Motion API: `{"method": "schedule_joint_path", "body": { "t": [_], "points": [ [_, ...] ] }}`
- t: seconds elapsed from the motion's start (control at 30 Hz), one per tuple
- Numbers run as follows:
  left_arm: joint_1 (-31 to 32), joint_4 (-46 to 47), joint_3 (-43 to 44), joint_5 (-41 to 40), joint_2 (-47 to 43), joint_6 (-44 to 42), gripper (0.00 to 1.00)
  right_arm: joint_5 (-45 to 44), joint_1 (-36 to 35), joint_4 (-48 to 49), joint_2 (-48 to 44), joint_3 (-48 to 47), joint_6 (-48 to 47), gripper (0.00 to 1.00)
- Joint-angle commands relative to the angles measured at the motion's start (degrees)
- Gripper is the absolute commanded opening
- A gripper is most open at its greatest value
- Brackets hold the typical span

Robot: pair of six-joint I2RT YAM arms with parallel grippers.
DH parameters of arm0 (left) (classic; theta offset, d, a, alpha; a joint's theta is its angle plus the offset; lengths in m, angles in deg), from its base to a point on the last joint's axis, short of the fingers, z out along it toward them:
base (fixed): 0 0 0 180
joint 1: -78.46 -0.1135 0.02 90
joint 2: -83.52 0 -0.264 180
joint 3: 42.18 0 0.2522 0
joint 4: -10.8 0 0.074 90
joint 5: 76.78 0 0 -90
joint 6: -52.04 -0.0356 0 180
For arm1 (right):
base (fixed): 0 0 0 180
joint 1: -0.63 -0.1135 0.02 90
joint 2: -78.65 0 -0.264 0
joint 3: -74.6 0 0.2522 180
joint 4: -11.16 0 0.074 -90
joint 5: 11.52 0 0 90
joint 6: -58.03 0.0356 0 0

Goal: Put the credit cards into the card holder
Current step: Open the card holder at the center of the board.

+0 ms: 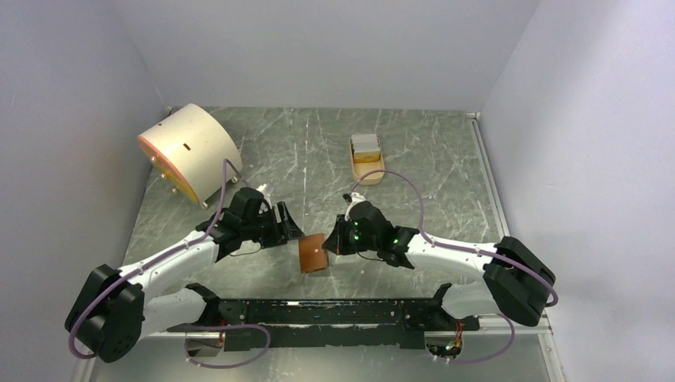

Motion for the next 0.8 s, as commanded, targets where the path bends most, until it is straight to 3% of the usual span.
{"method": "schedule_joint_path", "body": {
  "t": [0.0,0.2,0.77],
  "points": [
    [-0.17,2.09,-0.69,2.96,-3.58,0.44,0.76,1.29,0.31,2.64,-1.37,-2.26,0.39,0.0],
    [-0.54,-0.53,-1.7,1.65,-6.1,2.08,0.78,3.15,0.31,4.9,-2.54,-3.06,3.19,0.0],
    [-5.71,7.12,-6.37,13.67,-7.7,1.69,0.83,6.65,0.31,9.0,-2.99,-3.84,6.32,0.0]
  ]
}}
